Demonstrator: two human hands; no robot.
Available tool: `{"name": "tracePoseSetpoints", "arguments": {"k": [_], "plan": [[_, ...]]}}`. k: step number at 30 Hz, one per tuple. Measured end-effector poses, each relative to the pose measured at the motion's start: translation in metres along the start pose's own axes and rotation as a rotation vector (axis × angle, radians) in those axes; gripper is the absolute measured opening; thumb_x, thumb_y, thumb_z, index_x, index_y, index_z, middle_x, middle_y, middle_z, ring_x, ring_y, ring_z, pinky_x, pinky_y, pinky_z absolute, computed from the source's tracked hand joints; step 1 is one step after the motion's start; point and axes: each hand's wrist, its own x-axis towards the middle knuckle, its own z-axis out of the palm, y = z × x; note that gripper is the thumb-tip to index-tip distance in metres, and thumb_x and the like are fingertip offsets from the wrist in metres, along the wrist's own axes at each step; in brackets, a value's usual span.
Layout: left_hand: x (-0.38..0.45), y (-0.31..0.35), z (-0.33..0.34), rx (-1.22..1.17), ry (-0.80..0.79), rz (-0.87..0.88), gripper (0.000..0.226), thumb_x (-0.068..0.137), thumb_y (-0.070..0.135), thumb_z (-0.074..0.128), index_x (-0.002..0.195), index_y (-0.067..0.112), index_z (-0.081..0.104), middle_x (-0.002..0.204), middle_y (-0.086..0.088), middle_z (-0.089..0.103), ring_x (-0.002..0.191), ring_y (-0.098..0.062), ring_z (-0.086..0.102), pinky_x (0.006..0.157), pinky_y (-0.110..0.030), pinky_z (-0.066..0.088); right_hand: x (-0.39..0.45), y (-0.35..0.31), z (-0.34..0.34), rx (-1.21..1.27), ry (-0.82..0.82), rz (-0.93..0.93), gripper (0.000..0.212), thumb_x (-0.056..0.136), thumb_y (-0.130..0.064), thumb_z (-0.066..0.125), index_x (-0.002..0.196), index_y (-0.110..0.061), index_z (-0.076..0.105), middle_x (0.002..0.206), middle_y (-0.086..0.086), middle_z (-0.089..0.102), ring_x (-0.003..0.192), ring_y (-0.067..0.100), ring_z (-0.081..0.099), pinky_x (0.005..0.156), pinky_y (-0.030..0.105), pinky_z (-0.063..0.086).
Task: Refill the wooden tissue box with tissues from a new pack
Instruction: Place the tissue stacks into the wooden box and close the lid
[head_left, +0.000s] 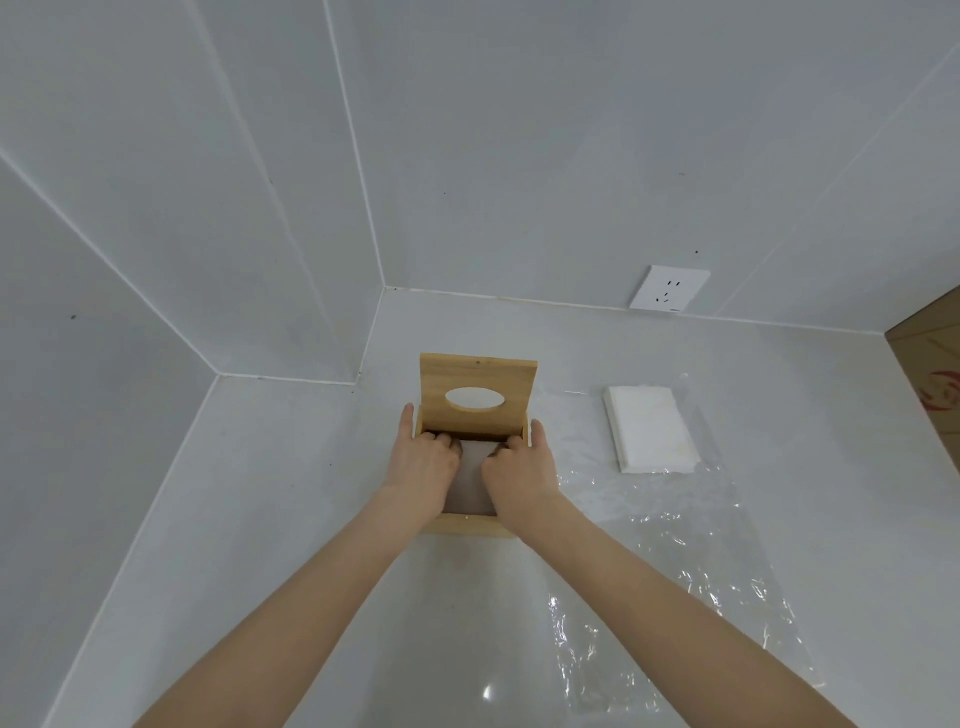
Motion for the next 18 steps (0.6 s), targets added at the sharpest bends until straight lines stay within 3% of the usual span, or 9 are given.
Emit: {"name": "tracePoseSetpoints", "arguments": {"k": [4, 7, 10, 13, 14, 16, 18], "plan": [[-0.003, -0.002, -0.003, -0.05, 0.017, 0.013, 0.047, 0.078, 0.011, 0.058, 0.123, 0.011, 0.045, 0.12, -0.004, 0.057, 0.115, -0.022, 0.051, 0.114, -0.055, -0.003, -0.003, 0.007, -0.001, 0.086, 0.039, -0.093, 0.027, 0.083, -0.005, 0.055, 0.109, -0.01, 0.058, 0.116, 0.008, 0.061, 0.115, 0.026, 0.046, 0.101, 0.038, 0.03], [-0.01, -0.005, -0.007, -0.127, 0.039, 0.035, 0.039, 0.079, 0.011, 0.055, 0.118, 0.012, 0.05, 0.118, -0.003, 0.057, 0.116, -0.022, 0.048, 0.115, -0.055, 0.0, -0.015, 0.019, 0.002, 0.227, 0.18, -0.171, 0.027, 0.085, -0.004, 0.049, 0.109, -0.012, 0.058, 0.115, 0.005, 0.062, 0.114, 0.024, 0.049, 0.092, 0.033, 0.036], [-0.022, 0.0, -0.02, -0.217, 0.051, -0.002, 0.022, 0.085, 0.026, 0.05, 0.1, 0.013, 0.061, 0.106, -0.001, 0.063, 0.107, -0.021, 0.052, 0.112, -0.049, 0.015, -0.036, 0.038, 0.008, 0.591, 0.304, -0.116, 0.031, 0.09, -0.01, 0.045, 0.117, -0.016, 0.06, 0.122, 0.002, 0.062, 0.119, 0.02, 0.049, 0.094, 0.031, 0.039], [-0.029, 0.018, -0.045, -0.357, 0.191, -0.036, 0.026, 0.088, 0.028, 0.042, 0.068, 0.017, 0.055, 0.083, 0.001, 0.065, 0.088, -0.021, 0.058, 0.086, -0.033, 0.035, -0.055, 0.063, 0.017, 0.986, 0.422, 0.042, 0.026, 0.093, -0.012, 0.046, 0.112, -0.016, 0.064, 0.119, 0.001, 0.065, 0.114, 0.015, 0.054, 0.093, 0.023, 0.041], [-0.031, 0.027, -0.054, -0.419, 0.242, -0.018, 0.028, 0.089, 0.027, 0.041, 0.067, 0.018, 0.056, 0.079, 0.002, 0.064, 0.085, -0.021, 0.059, 0.078, -0.031, 0.035, -0.06, 0.073, 0.021, 1.095, 0.452, 0.105, 0.024, 0.093, -0.011, 0.047, 0.107, -0.015, 0.066, 0.115, 0.0, 0.066, 0.107, 0.014, 0.057, 0.089, 0.017, 0.041], [-0.03, 0.048, -0.069, -0.589, 0.325, 0.038, 0.023, 0.09, 0.029, 0.044, 0.086, 0.022, 0.065, 0.088, 0.004, 0.068, 0.09, -0.019, 0.06, 0.079, -0.03, 0.036, -0.069, 0.095, 0.03, 1.286, 0.495, 0.241, 0.021, 0.092, -0.009, 0.049, 0.098, -0.015, 0.068, 0.101, -0.004, 0.068, 0.089, 0.011, 0.06, 0.074, 0.005, 0.04], [-0.029, 0.071, -0.079, -0.751, 0.356, 0.095, 0.022, 0.089, 0.032, 0.05, 0.101, 0.022, 0.065, 0.1, 0.005, 0.068, 0.098, -0.016, 0.059, 0.087, -0.032, 0.037, -0.076, 0.117, 0.041, 1.428, 0.512, 0.343, 0.02, 0.09, -0.008, 0.05, 0.093, -0.016, 0.068, 0.091, -0.005, 0.067, 0.083, 0.012, 0.062, 0.073, 0.008, 0.043]]}}
